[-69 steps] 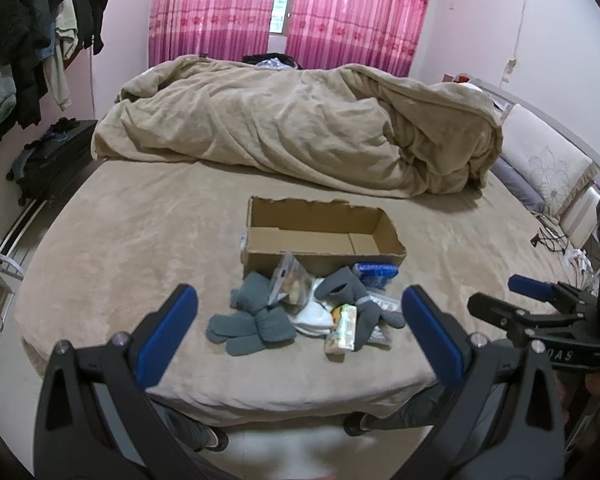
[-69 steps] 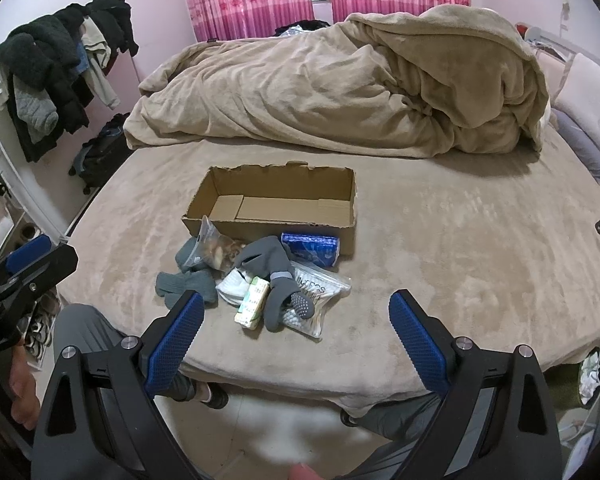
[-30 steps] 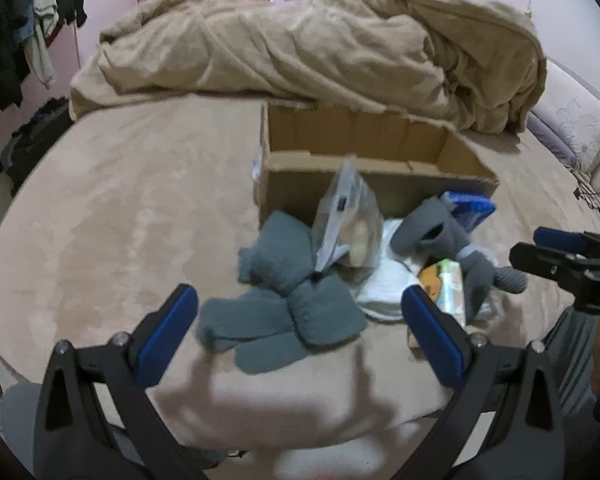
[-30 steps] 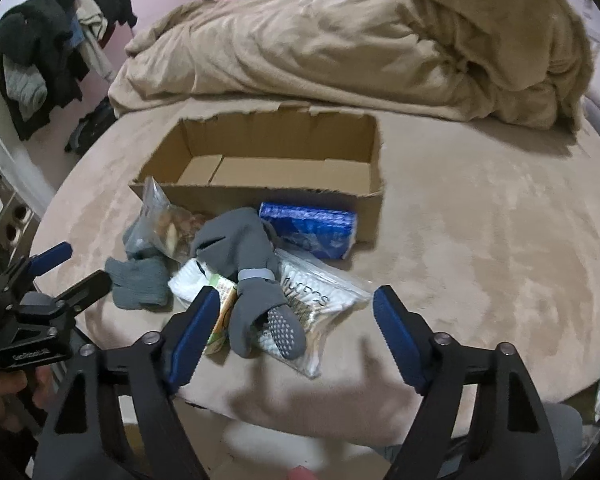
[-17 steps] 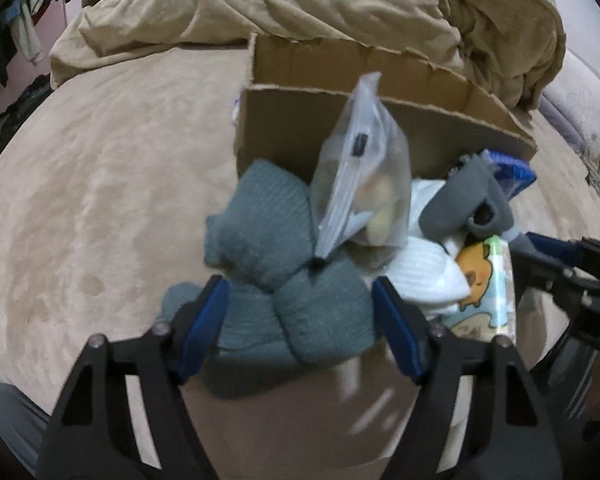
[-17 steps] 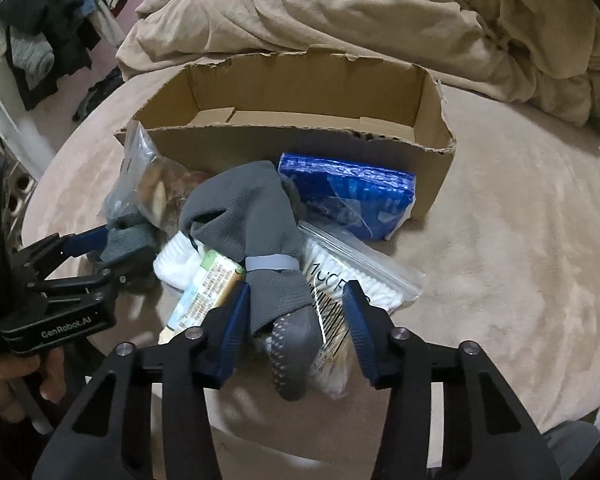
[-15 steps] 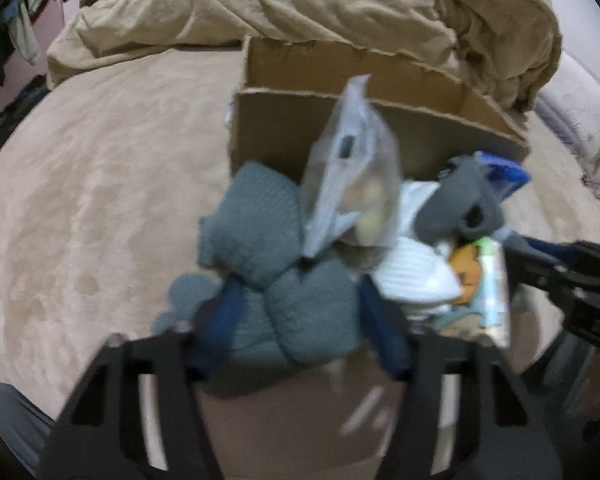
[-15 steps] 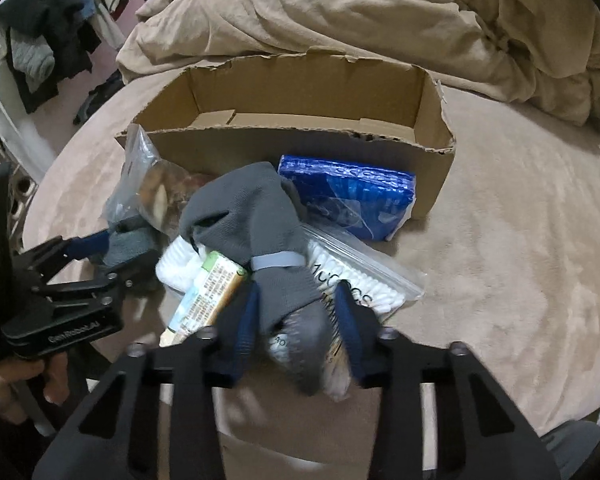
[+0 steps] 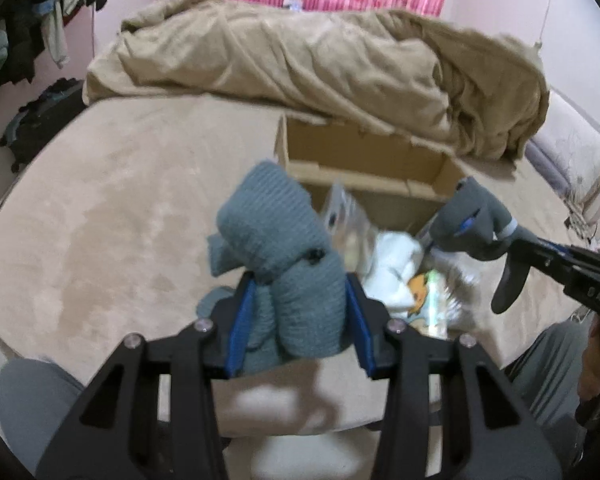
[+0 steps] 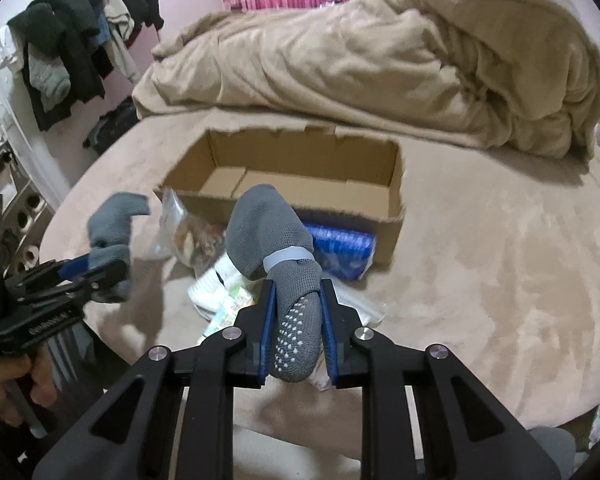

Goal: Organize objects
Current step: 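Carry glove into box with left gripper while right gripper drops sock there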

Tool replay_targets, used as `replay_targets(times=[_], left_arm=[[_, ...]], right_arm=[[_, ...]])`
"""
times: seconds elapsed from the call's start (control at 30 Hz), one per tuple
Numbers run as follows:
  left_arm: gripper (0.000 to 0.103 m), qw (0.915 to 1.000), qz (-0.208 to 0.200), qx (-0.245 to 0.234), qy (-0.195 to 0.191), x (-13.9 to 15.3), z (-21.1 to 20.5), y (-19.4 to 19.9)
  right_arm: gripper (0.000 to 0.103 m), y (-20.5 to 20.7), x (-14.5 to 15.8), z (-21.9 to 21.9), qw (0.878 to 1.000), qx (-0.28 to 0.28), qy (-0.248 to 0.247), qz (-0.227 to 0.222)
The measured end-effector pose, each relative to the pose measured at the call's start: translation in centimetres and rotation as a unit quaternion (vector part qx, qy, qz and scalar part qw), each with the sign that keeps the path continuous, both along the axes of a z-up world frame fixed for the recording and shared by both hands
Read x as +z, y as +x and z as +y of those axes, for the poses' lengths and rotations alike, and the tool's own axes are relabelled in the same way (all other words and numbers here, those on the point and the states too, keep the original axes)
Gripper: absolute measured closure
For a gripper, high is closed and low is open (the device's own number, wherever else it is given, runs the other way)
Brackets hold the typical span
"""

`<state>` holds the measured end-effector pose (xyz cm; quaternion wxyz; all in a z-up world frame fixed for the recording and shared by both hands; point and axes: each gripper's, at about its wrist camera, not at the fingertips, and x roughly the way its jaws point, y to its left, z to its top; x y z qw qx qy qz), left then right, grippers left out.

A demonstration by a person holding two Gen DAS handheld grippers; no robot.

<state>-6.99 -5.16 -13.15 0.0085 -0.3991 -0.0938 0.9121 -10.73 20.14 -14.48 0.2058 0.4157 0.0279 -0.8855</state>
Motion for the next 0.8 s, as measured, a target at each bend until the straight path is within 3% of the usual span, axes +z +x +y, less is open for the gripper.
replay_targets(times=[0.27,0.53,0.8], left_arm=[[0.058,0.9989,0.04,-0.024,0.011,5.4,0.7,-0.4],[0.058,0.9983,0.052,-0.026,0.004,6.3,1.8,-4.1],[0.058,0.9971,0.052,-0.055,0.002,5.9,4.4,-8.9]], right_arm=[[0.081,0.1,4.7,1.1,0.999,-0.009,-0.02,0.043],[0.081,-3.3,6.7,1.4,0.996,-0.018,-0.017,0.087],[0.081,-7.4,5.3,1.2,0.996,-0.014,-0.023,0.089]])
